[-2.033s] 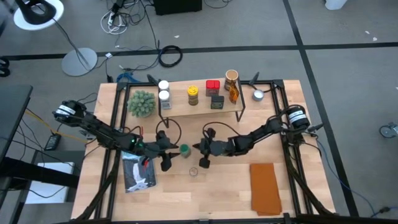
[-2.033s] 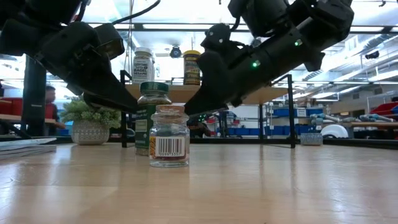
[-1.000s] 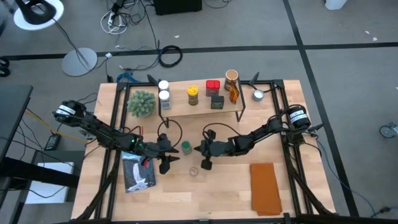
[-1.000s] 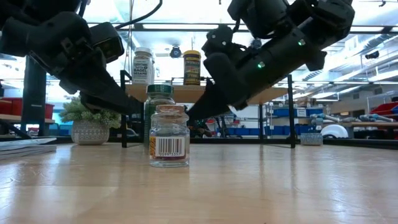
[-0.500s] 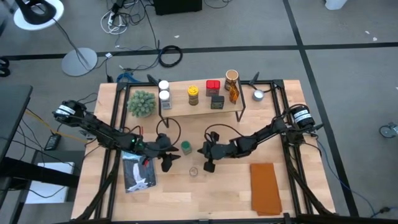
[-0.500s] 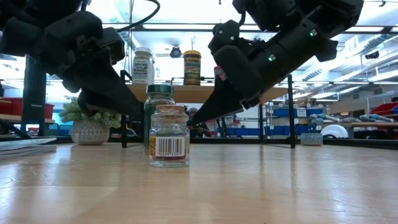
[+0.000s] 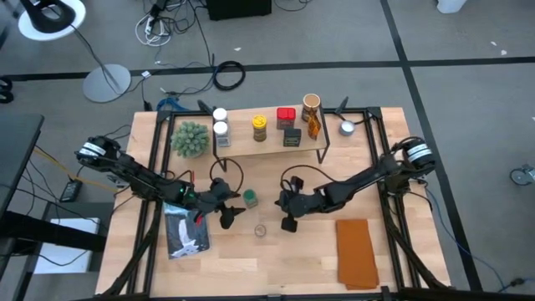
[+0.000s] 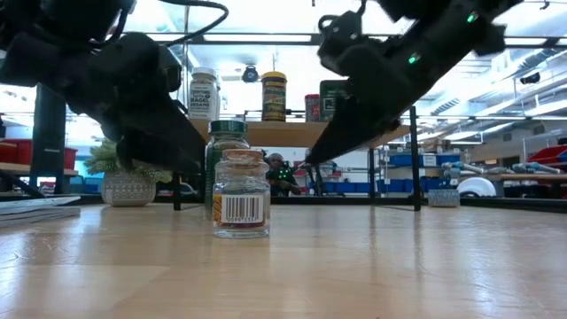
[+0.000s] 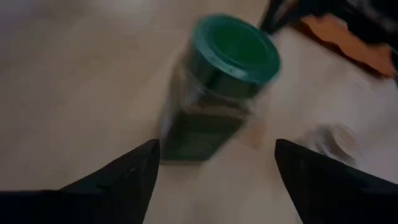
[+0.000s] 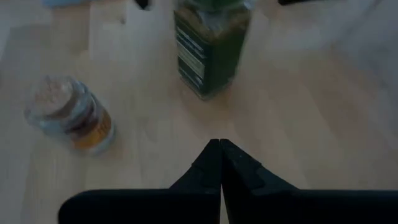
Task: Shelf spices
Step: Put the green seasoning bottle on the shelf
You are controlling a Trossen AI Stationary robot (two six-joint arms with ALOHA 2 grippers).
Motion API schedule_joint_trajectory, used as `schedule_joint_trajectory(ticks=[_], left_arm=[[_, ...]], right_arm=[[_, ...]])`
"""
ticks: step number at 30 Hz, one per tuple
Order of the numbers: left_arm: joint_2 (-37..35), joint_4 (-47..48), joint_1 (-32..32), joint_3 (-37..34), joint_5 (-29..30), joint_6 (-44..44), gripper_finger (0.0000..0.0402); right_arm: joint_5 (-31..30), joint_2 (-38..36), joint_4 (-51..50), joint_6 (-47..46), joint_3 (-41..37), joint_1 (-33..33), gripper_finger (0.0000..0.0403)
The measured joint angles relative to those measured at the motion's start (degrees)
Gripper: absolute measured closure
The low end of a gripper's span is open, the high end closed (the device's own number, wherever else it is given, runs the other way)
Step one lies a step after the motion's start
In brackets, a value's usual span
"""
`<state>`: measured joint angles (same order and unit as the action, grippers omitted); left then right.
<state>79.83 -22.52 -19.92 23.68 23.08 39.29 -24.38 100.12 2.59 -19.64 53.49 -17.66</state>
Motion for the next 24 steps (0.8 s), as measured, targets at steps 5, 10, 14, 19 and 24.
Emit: schedule_joint_trajectory(ticks=[5,10,14,19,24], left_arm=[[0.0,0.28,-0.04,-0.01,-2.28,-0.02,0.0079],[0.0,-1.4,0.0,-0.02,-1.96,-1.1,0.0079],[0.0,-0.23,0.07,0.9,-1.69,-2.56,0.0079],[-0.28,15.52,1.78,8.13,-4.24,-4.74,0.0079],[-0.28,35.46,4.95,19.58,-6.3,-9.44,0.0079]], right_arm=[[-3.23,-4.49,-6.78,-1.56,0.0,-2.15,0.0402],[-6.95,-7.88,-11.54,-3.3,0.0,-4.32,0.0402],[-8.46,-9.83,-15.98,-6.45,0.0,-5.97,0.0402],[-8.65,-10.95,-21.34,-11.11,0.0,-7.75,0.0402],[-8.7,-10.93,-24.62,-15.19,0.0,-9.24,0.0401]])
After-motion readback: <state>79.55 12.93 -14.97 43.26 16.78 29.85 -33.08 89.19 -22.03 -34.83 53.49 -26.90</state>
